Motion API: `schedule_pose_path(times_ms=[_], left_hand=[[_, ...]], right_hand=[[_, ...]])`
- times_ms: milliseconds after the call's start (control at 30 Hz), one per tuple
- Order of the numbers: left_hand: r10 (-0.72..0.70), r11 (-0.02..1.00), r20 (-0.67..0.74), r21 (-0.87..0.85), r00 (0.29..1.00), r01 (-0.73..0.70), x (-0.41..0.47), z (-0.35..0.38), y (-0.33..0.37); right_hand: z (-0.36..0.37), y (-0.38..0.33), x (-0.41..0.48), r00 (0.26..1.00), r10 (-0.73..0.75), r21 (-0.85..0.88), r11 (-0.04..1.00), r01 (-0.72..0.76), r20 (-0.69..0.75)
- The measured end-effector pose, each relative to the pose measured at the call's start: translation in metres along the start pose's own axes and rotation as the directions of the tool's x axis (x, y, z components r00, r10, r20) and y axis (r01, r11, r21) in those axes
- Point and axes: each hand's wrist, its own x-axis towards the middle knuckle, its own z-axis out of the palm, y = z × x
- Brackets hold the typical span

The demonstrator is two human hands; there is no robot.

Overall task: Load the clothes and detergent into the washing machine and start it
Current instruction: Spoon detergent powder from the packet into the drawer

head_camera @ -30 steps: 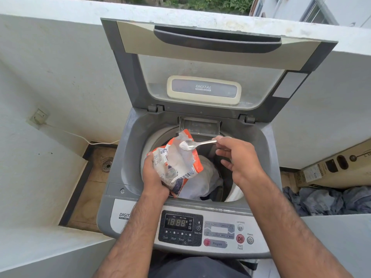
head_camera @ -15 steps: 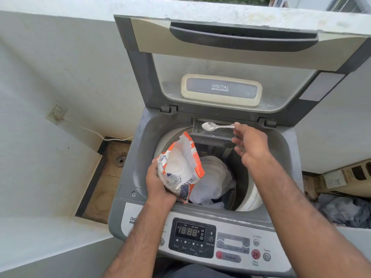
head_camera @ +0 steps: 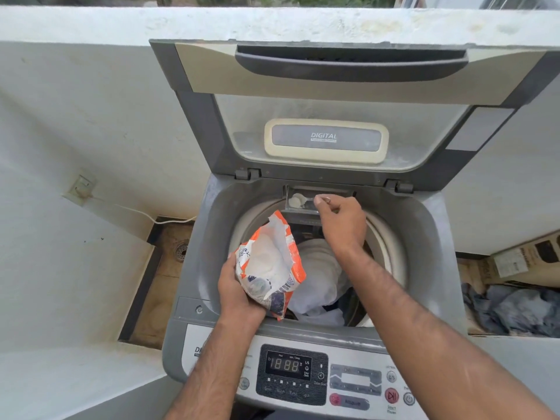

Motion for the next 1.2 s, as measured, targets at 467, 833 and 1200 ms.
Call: schedule_pose_path(times_ms=[467,833,1200], left_hand=[[0.022,0.994,-0.098,0.111,0.995,-0.011,-0.01,0.013,0.001],[0.025,0.999,0.008,0.028,1.0,-0.025,-0.001,-0.001,0.0],[-0.013,1.0,0.033,-0.01,0.999,0.013,0.011,-0.011,-0.004]], right_hand=[[-0.001,0.009,-0.011,0.764,-0.642,-0.614,0.578,0.537,0.064],[-0.045,-0.025,-0.039,0.927,-0.37,-0.183,0.917,0.354,-0.062],[-0.076,-0.075,-0.093,0.893,-0.406,-0.199,0.875,0.441,0.197]])
